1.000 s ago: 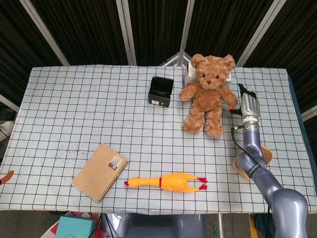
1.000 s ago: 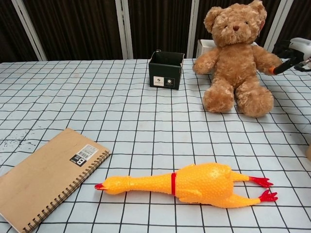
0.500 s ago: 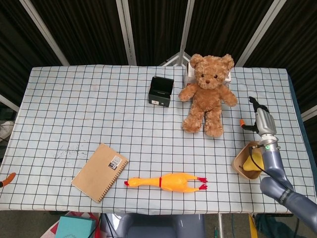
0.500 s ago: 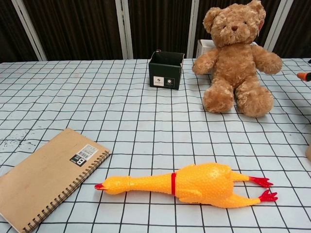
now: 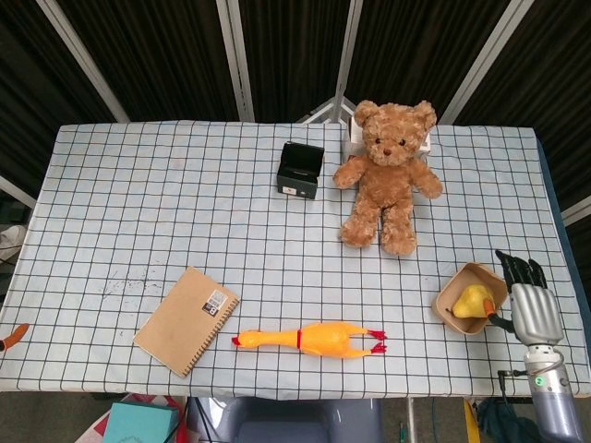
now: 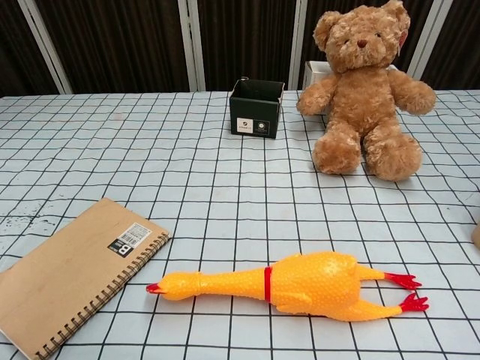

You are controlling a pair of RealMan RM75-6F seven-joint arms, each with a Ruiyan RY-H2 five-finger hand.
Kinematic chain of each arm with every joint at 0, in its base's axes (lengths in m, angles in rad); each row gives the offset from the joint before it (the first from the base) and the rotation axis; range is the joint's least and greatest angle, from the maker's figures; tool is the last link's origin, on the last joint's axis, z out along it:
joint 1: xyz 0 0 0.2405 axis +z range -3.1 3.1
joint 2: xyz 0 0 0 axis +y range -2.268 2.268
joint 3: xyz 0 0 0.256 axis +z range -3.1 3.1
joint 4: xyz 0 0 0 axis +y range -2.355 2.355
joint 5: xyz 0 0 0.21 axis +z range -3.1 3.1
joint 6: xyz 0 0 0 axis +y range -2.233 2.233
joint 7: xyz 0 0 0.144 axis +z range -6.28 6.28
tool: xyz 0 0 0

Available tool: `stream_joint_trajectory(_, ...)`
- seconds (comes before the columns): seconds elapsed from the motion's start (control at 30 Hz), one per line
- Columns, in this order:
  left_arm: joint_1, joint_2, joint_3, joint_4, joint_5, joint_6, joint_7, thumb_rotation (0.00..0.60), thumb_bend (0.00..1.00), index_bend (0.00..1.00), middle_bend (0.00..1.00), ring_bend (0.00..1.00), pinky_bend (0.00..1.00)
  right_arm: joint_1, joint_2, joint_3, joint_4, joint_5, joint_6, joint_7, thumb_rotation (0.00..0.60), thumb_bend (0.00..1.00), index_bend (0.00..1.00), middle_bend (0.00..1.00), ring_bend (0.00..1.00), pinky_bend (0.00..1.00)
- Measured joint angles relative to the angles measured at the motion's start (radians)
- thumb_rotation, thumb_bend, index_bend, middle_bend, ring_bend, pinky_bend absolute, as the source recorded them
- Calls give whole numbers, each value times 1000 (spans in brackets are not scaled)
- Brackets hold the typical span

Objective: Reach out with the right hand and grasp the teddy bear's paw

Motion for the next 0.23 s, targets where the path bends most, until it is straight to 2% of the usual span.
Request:
stream_joint_trajectory(0.13,1,0,-1,1,1,4,1,600,269,215,0,0,135,-25,-6,-39,59,-87,71,-68,600,404,23,129,76,0)
stream_joint_trajectory(0.23,3,-1,-1,2,1,6,0,600,269,215,0,0,135,-36,-1,-53,68,-100,90,-61,600,404,27,129,72,0)
